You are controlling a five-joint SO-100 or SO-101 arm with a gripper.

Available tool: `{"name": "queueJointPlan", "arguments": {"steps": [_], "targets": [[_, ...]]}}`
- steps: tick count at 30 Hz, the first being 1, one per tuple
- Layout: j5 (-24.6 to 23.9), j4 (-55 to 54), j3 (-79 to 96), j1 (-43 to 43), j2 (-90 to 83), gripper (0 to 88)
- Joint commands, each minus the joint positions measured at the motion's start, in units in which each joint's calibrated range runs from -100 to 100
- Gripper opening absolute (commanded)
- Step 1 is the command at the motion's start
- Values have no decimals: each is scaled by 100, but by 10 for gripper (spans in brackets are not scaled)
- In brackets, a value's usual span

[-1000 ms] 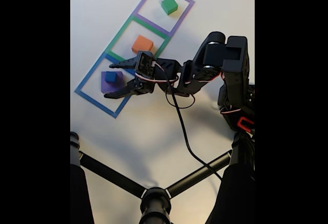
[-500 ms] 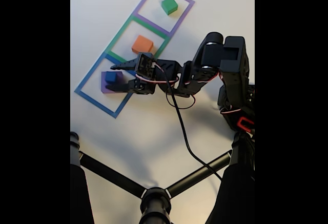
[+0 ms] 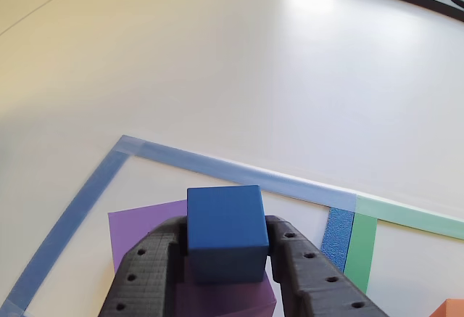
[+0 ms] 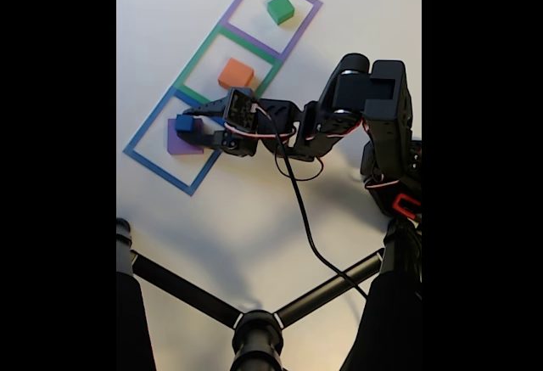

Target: Tower of hanoi

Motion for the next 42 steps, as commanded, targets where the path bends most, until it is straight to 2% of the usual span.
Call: {"name": "queueJointPlan", "arguments": {"steps": [1,12,15,19,27,37,42], "targets": [[38,-24,-90,-65,-74,47],[38,130,-72,-103,-306,15],[38,567,-54,-95,-731,17],[38,1748,-145,-26,-1740,16],[38,6119,-1816,423,-3768,11],[38,12368,-6723,1521,-4144,11],[38,14383,-8968,2116,-4032,11]]}}
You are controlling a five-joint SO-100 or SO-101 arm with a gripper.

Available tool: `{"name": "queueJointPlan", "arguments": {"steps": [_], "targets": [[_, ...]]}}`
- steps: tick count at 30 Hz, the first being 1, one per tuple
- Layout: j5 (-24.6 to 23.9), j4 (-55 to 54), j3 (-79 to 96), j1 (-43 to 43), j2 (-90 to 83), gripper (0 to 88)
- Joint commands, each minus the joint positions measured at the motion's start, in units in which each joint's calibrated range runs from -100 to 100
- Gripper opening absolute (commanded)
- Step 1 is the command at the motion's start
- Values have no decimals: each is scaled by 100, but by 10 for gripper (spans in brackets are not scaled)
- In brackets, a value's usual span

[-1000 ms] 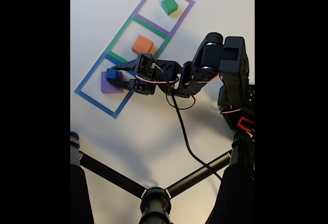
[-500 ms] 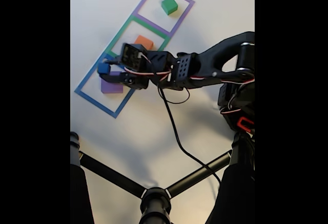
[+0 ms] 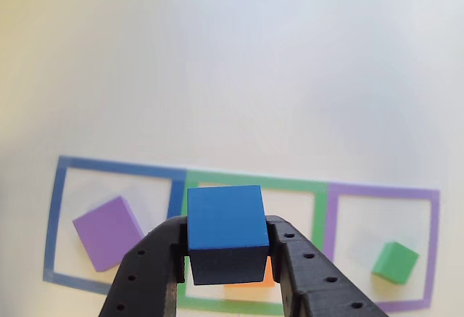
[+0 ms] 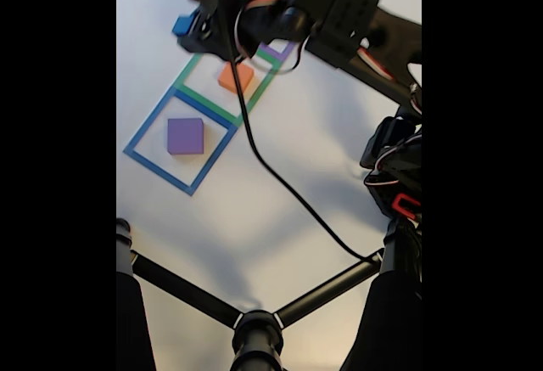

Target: Tower of hanoi

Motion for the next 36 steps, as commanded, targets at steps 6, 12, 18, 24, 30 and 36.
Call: {"name": "queueJointPlan", "arguments": {"steps": [6,12,18,24,30,36], "targets": [[0,2751,-3338,1117,-403,11],[0,2759,-3365,1788,-755,11],[0,2759,-2556,2520,-1252,11],[0,2379,-1002,3290,-1861,11],[0,217,1597,3672,-2534,11],[0,-2284,4014,3786,-2975,11]]}}
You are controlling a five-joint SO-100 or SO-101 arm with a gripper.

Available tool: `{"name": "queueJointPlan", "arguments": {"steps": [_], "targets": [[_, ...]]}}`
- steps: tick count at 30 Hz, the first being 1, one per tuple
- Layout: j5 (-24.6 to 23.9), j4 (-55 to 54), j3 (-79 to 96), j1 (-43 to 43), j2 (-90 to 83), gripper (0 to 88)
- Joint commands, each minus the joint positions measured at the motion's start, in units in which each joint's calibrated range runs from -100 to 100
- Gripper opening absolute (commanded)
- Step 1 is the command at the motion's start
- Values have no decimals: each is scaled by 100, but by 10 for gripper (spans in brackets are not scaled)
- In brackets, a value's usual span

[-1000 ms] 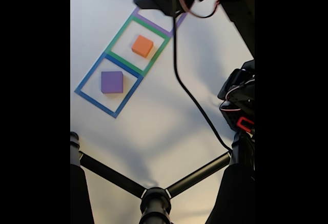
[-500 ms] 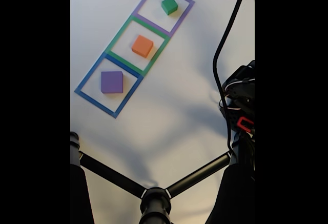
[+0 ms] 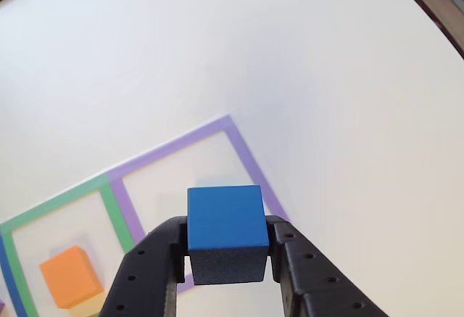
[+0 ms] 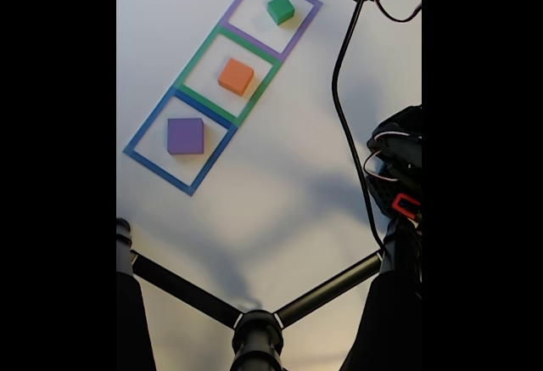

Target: Tower of hanoi

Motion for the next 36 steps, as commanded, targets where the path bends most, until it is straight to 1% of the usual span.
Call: {"name": "queueJointPlan", "arguments": {"steps": [1,5,10,16,19,26,28,36], "targets": [[0,-1777,1441,130,-475,11],[0,-3024,2659,259,-636,12],[0,-4796,3922,267,-395,17],[0,-6075,4812,313,-19,19],[0,-6731,4985,328,414,19],[0,-8657,5112,305,2001,21],[0,-8997,5094,336,2329,21],[0,-9782,4885,275,3291,23]]}}
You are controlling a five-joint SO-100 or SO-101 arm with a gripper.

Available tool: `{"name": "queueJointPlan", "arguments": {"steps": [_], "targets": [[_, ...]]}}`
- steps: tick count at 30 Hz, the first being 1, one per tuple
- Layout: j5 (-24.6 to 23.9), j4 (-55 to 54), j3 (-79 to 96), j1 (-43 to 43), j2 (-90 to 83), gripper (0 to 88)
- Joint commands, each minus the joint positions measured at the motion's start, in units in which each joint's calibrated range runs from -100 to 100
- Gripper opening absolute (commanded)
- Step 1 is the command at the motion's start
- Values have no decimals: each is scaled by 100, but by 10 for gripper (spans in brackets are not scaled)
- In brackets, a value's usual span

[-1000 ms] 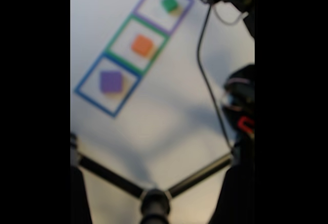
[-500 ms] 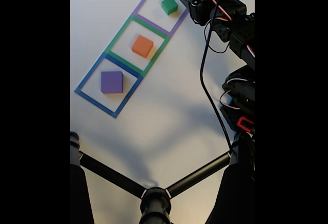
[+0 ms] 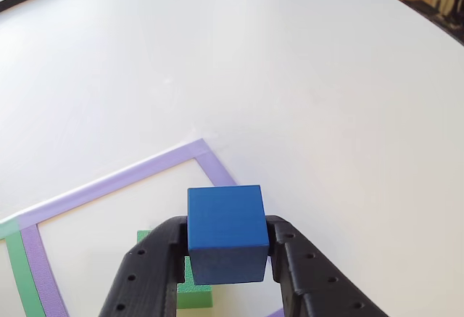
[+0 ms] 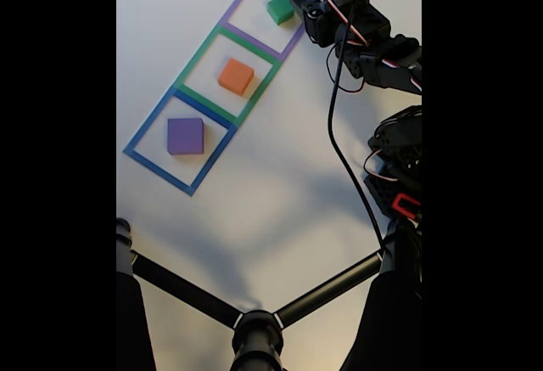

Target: Tower of hanoi

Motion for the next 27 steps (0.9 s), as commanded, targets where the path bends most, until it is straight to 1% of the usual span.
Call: {"name": "queueJointPlan", "arguments": {"steps": [1,6,12,17,27], "targets": [[0,-622,-276,-13,399,23],[0,-1164,-521,-43,1048,23],[0,-1391,-794,-112,1497,23],[0,-1787,-867,-142,1914,24],[0,-2063,-867,-394,2226,24]]}}
